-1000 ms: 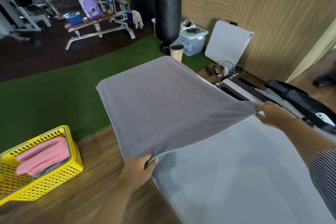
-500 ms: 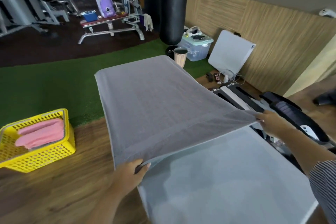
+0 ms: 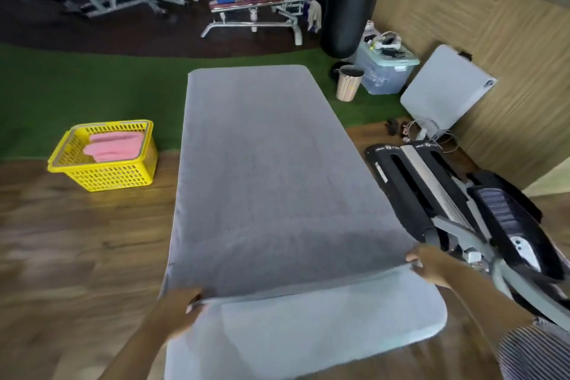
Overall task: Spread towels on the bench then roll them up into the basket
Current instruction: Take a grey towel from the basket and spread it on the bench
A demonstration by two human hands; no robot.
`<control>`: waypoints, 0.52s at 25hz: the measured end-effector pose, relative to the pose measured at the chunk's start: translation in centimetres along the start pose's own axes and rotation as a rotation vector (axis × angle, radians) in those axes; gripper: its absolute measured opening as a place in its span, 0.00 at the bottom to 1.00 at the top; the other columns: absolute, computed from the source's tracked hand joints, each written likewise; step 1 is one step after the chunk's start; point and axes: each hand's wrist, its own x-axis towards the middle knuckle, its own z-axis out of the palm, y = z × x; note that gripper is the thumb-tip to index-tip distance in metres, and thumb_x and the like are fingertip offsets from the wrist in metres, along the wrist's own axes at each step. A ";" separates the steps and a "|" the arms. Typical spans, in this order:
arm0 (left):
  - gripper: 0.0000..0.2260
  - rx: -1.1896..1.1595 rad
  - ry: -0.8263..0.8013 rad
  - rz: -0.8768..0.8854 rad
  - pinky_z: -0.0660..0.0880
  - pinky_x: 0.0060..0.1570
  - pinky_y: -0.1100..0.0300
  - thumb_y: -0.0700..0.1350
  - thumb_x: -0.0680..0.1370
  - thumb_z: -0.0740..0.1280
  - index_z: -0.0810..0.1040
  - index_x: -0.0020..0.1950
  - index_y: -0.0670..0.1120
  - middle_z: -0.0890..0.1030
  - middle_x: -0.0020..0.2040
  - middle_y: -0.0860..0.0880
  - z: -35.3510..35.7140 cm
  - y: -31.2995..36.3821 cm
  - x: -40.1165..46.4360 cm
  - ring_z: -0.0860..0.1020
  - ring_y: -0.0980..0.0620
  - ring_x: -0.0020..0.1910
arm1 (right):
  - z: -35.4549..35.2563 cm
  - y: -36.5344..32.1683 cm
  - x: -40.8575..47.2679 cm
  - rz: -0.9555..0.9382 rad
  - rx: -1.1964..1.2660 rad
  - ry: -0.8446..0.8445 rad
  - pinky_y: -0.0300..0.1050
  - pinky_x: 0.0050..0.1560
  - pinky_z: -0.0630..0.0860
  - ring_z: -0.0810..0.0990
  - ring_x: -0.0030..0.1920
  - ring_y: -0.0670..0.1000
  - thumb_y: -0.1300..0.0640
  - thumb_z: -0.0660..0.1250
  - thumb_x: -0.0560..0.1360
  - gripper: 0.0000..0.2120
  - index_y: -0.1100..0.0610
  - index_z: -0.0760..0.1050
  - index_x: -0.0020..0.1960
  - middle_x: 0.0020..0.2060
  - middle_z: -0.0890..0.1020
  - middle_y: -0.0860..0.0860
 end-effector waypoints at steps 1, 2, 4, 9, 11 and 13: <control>0.06 -0.003 0.044 -0.002 0.63 0.30 0.68 0.50 0.71 0.61 0.69 0.45 0.61 0.69 0.29 0.58 0.5 -0.1 -1.0 0.74 0.56 0.33 | 0.8 0.0 0.1 -0.008 -0.007 -0.016 0.34 0.59 0.64 0.71 0.64 0.51 0.61 0.56 0.80 0.15 0.58 0.71 0.65 0.64 0.72 0.54; 0.12 -0.014 0.114 0.037 0.64 0.29 0.69 0.45 0.68 0.66 0.68 0.41 0.62 0.66 0.28 0.59 1.2 -0.3 -1.7 0.72 0.57 0.29 | 1.5 0.0 0.1 -0.026 -0.021 -0.020 0.34 0.59 0.63 0.71 0.65 0.51 0.60 0.55 0.80 0.16 0.57 0.70 0.66 0.65 0.71 0.54; 0.20 -0.001 0.160 0.021 0.69 0.30 0.63 0.37 0.66 0.75 0.72 0.39 0.62 0.70 0.29 0.57 2.0 -0.2 -2.4 0.78 0.51 0.31 | 2.3 0.5 -0.1 -0.044 -0.045 -0.014 0.34 0.59 0.62 0.70 0.65 0.51 0.60 0.54 0.81 0.16 0.56 0.69 0.67 0.66 0.71 0.54; 0.07 0.073 0.199 -0.194 0.74 0.47 0.51 0.38 0.75 0.70 0.83 0.52 0.42 0.83 0.50 0.43 3.3 1.0 -3.7 0.81 0.41 0.50 | 3.8 1.8 -0.9 -0.085 0.012 0.081 0.34 0.58 0.62 0.71 0.65 0.51 0.59 0.55 0.81 0.16 0.57 0.70 0.67 0.65 0.74 0.53; 0.07 0.109 0.188 -0.228 0.74 0.46 0.51 0.38 0.75 0.69 0.83 0.52 0.43 0.83 0.49 0.44 4.0 0.9 -4.7 0.80 0.41 0.50 | 4.6 2.3 -1.3 -0.107 -0.011 0.074 0.38 0.58 0.64 0.73 0.63 0.53 0.59 0.56 0.81 0.15 0.57 0.72 0.66 0.64 0.75 0.53; 0.08 0.113 0.162 -0.217 0.76 0.41 0.50 0.35 0.72 0.71 0.83 0.49 0.43 0.83 0.45 0.43 4.9 0.6 -5.8 0.81 0.40 0.44 | 5.0 2.7 -1.7 -0.124 -0.023 0.052 0.40 0.58 0.66 0.73 0.62 0.54 0.59 0.57 0.80 0.15 0.57 0.73 0.65 0.62 0.76 0.54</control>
